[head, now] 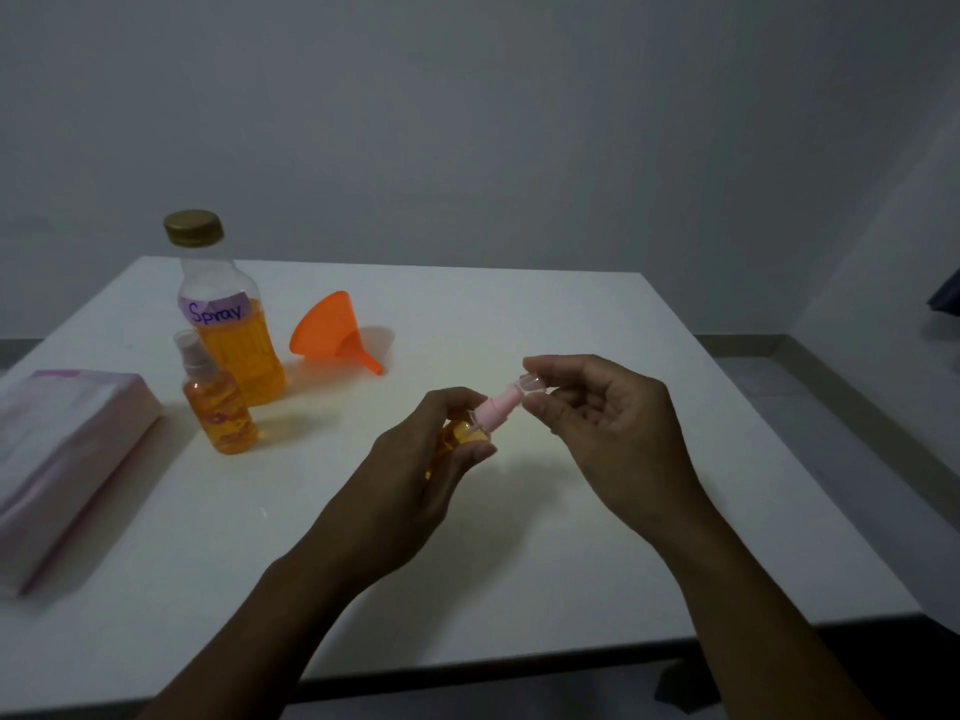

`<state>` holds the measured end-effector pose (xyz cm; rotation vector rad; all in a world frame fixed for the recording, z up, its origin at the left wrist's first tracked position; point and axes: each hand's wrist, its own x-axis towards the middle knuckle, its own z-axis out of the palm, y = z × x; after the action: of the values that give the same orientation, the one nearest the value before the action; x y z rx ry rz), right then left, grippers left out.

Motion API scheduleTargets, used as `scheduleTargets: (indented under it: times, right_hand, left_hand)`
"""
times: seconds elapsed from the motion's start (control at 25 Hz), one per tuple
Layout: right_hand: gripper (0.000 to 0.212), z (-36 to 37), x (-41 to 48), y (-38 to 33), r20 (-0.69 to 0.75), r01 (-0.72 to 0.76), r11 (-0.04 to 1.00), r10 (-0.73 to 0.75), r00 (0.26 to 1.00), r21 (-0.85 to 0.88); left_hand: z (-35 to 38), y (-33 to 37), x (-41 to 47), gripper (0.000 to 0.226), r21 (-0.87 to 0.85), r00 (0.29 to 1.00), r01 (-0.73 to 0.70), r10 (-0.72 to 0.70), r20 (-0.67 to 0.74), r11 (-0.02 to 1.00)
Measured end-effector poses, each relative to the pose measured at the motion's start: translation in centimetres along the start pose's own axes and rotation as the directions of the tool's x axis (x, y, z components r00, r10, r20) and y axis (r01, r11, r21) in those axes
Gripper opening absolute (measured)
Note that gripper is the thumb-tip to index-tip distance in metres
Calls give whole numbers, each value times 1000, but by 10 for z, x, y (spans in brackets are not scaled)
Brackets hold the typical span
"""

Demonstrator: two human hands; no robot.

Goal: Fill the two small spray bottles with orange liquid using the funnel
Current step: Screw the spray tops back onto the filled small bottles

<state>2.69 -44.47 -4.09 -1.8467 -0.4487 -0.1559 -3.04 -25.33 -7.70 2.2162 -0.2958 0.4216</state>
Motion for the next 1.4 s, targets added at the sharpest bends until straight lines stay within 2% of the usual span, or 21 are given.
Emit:
scheduleTargets:
  times: [0.2, 0.44, 0.56, 0.68, 0.72, 0.8, 0.88, 0.96, 1.08, 1.16, 1.28, 1.4]
  right_hand:
    - [28, 15, -1, 1, -7, 44, 995, -45, 999, -86]
    - [20, 28, -3, -2, -43, 175, 974, -182, 982, -142]
    - [31, 30, -2, -8, -3, 138, 990, -138, 990, -36]
    - [33, 32, 2, -10, 72, 3, 990, -13, 997, 144]
    - [33, 35, 3, -9, 97, -29, 991, 16, 995, 132]
    - [32, 43, 1, -5, 141, -25, 1000, 26, 990, -4]
    - [31, 56, -7, 2, 193, 59, 980, -21, 981, -192]
    - [33, 70, -20, 8, 286, 150, 947, -66, 956, -285]
    - [43, 96, -43, 17, 527, 266, 904, -53, 848, -336]
    - [50, 111, -56, 24, 637, 357, 849, -32, 770, -389]
    - [54, 122, -65, 34, 626, 470, 780, -133, 768, -412]
    - [51, 127, -66, 40, 585, 496, 763, -195, 788, -414]
  left_hand:
    - [-5, -2, -1, 30, -3, 998, -35, 35, -42, 999]
    - [-11, -5, -3, 28, 10, 997, -35, 36, -72, 999]
    - [-16, -3, -2, 30, 2, 997, -19, 19, -69, 1000]
    - [-30, -5, -2, 44, 14, 998, 29, -28, -63, 999]
    - [-36, -7, -4, 49, 10, 996, 54, -53, -64, 998]
    - [-49, -13, -11, 57, 22, 990, 111, -109, -85, 994]
    - [-65, -24, -21, 57, 83, 981, 163, -152, -124, 983]
    - [-80, -37, -30, 44, 145, 974, 197, -178, -139, 970]
    - [-109, -51, -47, 23, 181, 960, 249, -218, -173, 951]
    - [-127, -59, -57, 27, 185, 932, 314, -265, -248, 931]
    - [-145, -67, -66, 28, 170, 888, 392, -324, -326, 904]
    - [-148, -74, -72, 25, 212, 878, 410, -322, -353, 887]
